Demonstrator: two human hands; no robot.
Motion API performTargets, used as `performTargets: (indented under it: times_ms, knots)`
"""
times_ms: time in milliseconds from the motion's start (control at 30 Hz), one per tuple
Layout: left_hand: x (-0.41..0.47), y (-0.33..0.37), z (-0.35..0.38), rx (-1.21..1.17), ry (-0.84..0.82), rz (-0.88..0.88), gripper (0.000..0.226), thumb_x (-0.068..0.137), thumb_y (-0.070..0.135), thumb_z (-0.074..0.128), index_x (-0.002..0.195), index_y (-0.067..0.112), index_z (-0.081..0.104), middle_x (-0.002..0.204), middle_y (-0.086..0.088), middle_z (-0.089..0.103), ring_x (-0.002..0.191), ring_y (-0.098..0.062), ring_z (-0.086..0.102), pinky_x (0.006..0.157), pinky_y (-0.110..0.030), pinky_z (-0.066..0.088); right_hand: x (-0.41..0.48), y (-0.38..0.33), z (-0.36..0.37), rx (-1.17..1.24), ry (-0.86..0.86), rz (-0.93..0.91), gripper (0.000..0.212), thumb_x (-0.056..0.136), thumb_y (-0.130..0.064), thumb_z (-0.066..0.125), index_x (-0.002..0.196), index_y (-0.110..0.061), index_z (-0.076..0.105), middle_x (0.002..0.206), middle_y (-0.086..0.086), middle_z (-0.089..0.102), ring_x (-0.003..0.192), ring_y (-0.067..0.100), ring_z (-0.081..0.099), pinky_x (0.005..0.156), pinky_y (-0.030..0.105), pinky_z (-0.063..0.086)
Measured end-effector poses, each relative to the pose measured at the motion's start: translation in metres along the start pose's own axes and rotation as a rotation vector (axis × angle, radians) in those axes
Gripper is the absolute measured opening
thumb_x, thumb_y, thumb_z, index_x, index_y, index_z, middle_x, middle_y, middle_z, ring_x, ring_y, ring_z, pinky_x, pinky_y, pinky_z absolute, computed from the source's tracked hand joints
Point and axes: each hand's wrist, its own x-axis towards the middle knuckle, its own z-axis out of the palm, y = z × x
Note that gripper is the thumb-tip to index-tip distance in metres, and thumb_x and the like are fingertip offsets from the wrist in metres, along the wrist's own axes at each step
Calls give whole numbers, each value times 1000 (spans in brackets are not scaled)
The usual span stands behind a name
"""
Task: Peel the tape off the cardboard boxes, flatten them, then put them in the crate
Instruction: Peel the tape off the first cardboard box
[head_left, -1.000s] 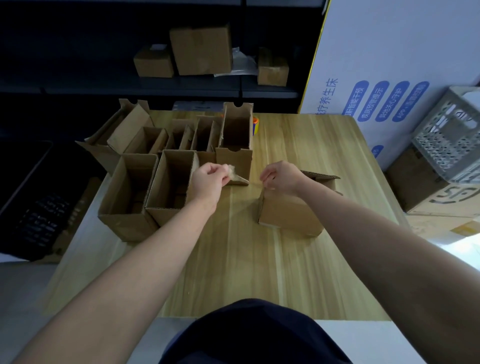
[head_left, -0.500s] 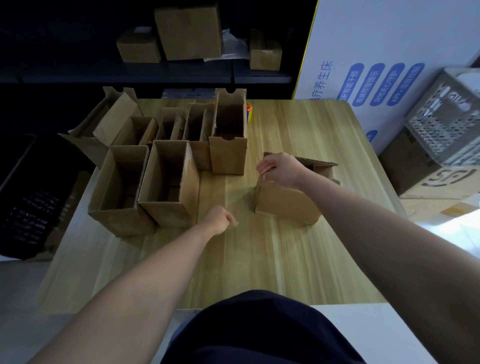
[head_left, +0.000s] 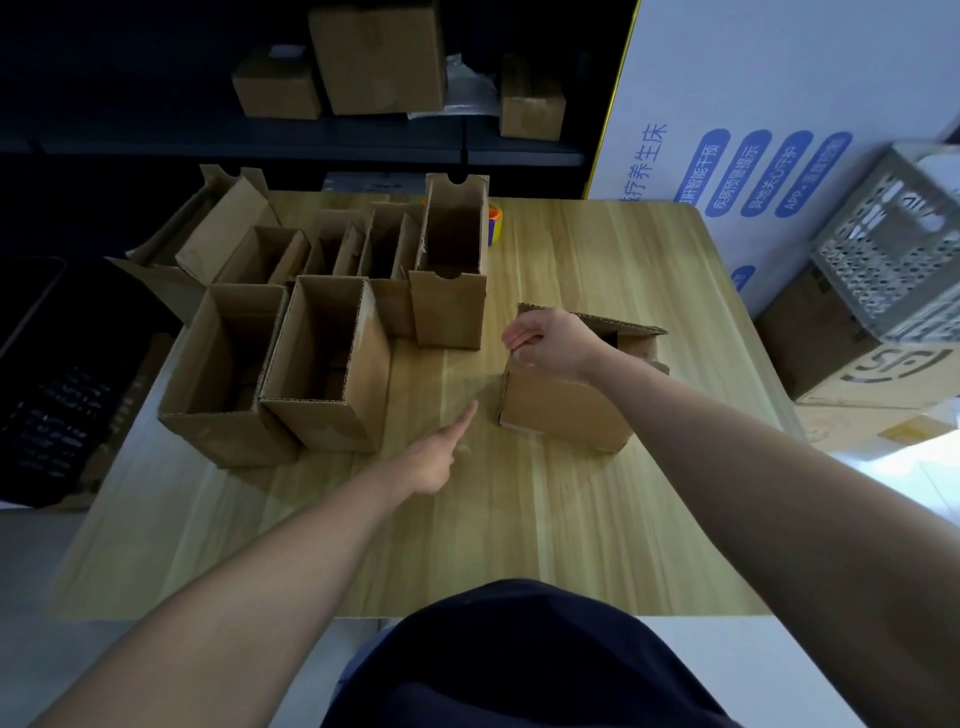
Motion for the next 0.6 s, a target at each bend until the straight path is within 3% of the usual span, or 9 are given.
performTargets:
  times_ms: [67,167,267,333,367,467,533,600]
  knots:
    - [-4,-1,-8,29,53,54,97,95,1,43,128,58,-30,158,-3,7,51,-5,46,41,-13,38,0,1,-1,7,-1,-6,29,87,1,52,111,-10,65,107,2,66,96,9,59,83,16,43]
    - [-10,-5,-14,81,75,110,93,94,0,40,138,50,-24,158,-5,5,58,-4,50,41,-12,38,0,1,-2,23,-2,-14,28,88,1,52,110,-9,65,106,2,66,95,9,59,81,15,43]
    - [-14,-3,-19,107,246,133,69,95,3,37,149,34,6,151,-9,31,94,-12,60,74,-24,52,0,2,-2,19,-10,-19,27,88,-1,53,111,-10,65,105,1,65,95,9,59,77,12,42]
    - [-11,-1,-22,48,378,147,47,97,10,41,142,18,32,137,-10,48,111,-19,58,93,-32,48,0,2,-2,27,-12,-18,27,88,0,54,111,-10,64,105,0,65,96,9,59,81,16,43]
    - [-10,0,-23,-3,418,150,40,96,11,47,136,14,41,130,-8,53,111,-19,57,95,-31,46,-1,2,-2,31,-12,-17,27,88,0,54,111,-11,64,105,0,65,96,10,59,82,17,43]
    - [-5,2,-25,-178,460,111,39,87,9,62,124,14,51,106,1,54,93,-10,54,78,-14,42,-1,2,-2,38,-10,-9,28,88,1,53,111,-10,64,106,1,66,97,11,60,84,19,44]
    - [-4,2,-22,-233,454,67,39,83,7,67,120,13,54,94,4,50,83,-8,50,65,-12,38,-1,2,-1,41,-6,-5,29,87,2,52,111,-10,64,106,3,66,99,13,61,85,21,46]
    - [-2,1,-15,-257,412,10,37,83,4,67,118,11,55,91,2,50,82,-11,50,63,-13,38,-1,2,0,41,0,-6,30,87,3,50,110,-11,64,105,3,66,99,13,61,87,22,47]
